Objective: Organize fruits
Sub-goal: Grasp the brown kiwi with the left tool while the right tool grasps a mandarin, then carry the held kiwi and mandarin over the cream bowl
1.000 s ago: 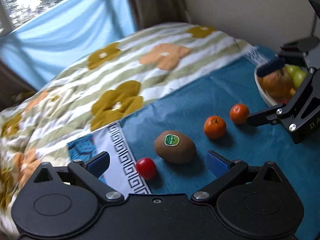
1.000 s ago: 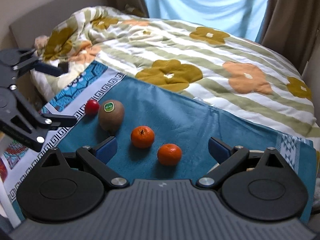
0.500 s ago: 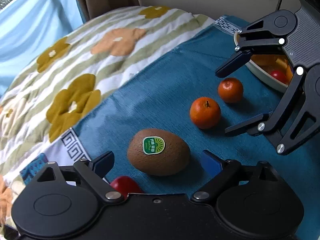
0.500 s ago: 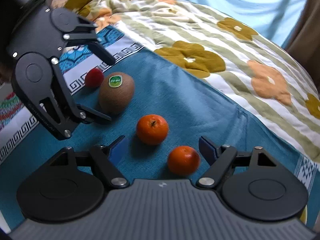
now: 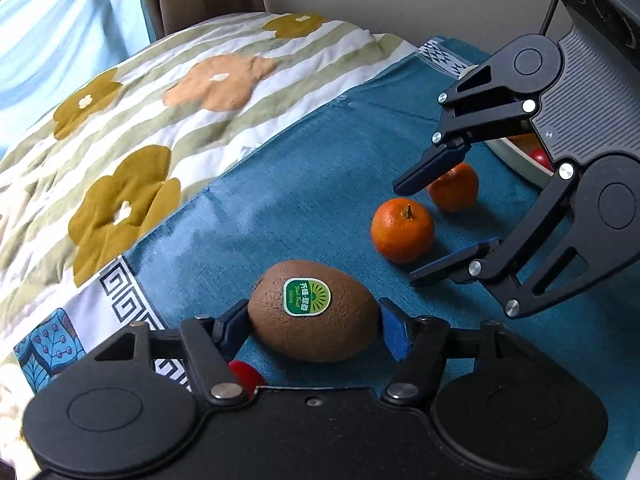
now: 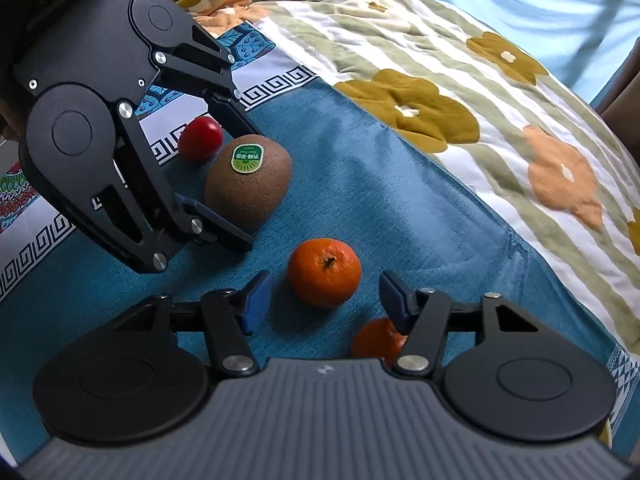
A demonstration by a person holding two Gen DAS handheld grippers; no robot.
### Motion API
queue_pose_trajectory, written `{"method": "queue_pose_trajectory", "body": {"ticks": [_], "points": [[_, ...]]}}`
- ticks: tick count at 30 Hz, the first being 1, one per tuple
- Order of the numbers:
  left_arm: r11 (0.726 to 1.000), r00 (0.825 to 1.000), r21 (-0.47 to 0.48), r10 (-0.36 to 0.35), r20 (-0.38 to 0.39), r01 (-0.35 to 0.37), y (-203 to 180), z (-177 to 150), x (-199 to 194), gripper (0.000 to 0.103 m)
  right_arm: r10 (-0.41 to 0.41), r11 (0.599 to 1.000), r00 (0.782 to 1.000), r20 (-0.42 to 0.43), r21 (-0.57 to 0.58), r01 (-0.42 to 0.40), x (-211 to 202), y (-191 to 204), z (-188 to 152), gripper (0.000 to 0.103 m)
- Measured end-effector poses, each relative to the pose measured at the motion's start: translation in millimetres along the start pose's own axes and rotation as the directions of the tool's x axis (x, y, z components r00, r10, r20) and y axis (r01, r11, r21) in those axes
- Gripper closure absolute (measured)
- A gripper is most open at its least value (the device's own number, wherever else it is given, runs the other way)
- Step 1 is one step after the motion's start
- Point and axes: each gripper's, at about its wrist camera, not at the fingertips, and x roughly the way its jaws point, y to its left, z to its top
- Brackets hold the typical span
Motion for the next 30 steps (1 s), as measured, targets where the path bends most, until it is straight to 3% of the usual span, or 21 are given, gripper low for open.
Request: {"method": "queue_pose_trajectory", "body": {"ticks": [17, 23, 30], "points": [[0.999, 0.999, -0.035, 0.025, 0.045, -0.024, -10.3, -6.7, -25.3, 0.033, 0.005, 1.0, 1.0, 0.01, 0.011, -0.005, -3.0, 2.9, -0.2, 0.046], [0.997, 0.996, -0.051, 0.062, 0.058, -0.059, -18.8, -9.9, -41.1, 0.033, 0.002, 1.0, 1.0, 0.018, 0.016, -0.002, -4.0, 4.0, -0.6, 0.049], [0.989, 0.99, -0.091, 0.124, 0.068, -0.118, -37.2, -12.1, -64.8, 0.033, 0.017, 0.998, 0.996, 0.09, 0.05, -0.022, -30.9, 8.1, -7.3, 0.049]]}}
